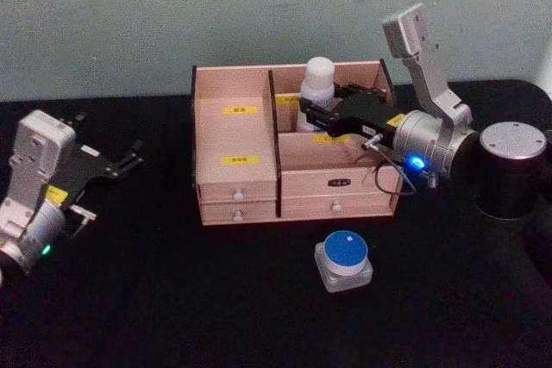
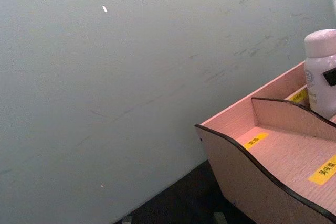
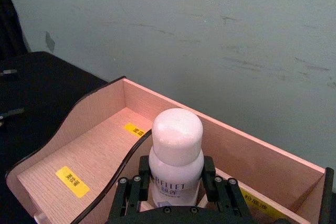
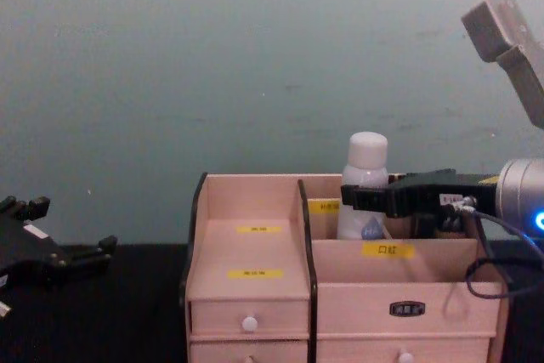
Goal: Pick up the facial cleanser and watermelon frost from the table and place them into the tiered storage box.
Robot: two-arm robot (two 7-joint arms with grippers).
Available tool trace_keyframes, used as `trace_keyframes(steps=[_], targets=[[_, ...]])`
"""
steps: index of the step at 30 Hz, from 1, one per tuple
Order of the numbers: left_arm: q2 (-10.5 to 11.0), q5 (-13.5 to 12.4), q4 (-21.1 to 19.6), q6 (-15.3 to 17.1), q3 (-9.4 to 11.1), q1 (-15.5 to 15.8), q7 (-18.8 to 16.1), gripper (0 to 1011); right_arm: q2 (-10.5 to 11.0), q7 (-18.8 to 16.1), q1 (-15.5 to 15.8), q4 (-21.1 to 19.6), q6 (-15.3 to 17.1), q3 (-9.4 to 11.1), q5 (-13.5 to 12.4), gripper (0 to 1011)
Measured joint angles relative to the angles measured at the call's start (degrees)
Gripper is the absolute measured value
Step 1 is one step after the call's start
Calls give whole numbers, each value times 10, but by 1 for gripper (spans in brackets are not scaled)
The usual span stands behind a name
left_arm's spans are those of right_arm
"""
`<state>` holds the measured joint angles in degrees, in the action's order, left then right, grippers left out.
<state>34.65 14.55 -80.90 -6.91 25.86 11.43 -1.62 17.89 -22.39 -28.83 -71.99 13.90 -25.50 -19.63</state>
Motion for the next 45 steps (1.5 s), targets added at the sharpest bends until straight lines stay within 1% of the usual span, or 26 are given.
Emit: trace_keyframes(steps=[4, 6, 9, 12, 13, 14, 16, 17, 19, 35, 40, 43, 44, 45], targets=[[0, 0, 0, 0, 0, 0, 0, 1001, 0, 0, 0, 0, 0, 0, -1, 598], [0, 0, 0, 0, 0, 0, 0, 1001, 0, 0, 0, 0, 0, 0, -1, 618], [0, 0, 0, 0, 0, 0, 0, 1001, 0, 0, 0, 0, 1, 1, -2, 717], [0, 0, 0, 0, 0, 0, 0, 1001, 0, 0, 0, 0, 1, 1, -2, 770], [0, 0, 0, 0, 0, 0, 0, 1001, 0, 0, 0, 0, 1, 1, -3, 835], [0, 0, 0, 0, 0, 0, 0, 1001, 0, 0, 0, 0, 1, 1, -3, 849], [0, 0, 0, 0, 0, 0, 0, 1001, 0, 0, 0, 0, 1, 1, -3, 917], [0, 0, 0, 0, 0, 0, 0, 1001, 0, 0, 0, -1, 1, 1, -3, 932], [0, 0, 0, 0, 0, 0, 0, 1001, 0, 0, 0, -1, 1, 1, -3, 993], [0, 0, 0, 0, 0, 0, 0, 1001, 1, -1, 1, -2, 0, 2, -4, 1000], [0, 0, 0, 0, 0, 0, 0, 1001, 11, -8, 10, -23, -9, 9, -4, 1000], [0, 0, 0, 0, 0, 0, 0, 1001, 26, -14, 25, -50, -11, 16, -8, 1000], [0, 0, 0, 0, 0, 0, 0, 1001, 26, -14, 25, -50, -11, 16, -8, 1000], [0, 0, 0, 0, 0, 0, 0, 1001, 33, -18, 32, -62, -12, 19, -10, 1000]])
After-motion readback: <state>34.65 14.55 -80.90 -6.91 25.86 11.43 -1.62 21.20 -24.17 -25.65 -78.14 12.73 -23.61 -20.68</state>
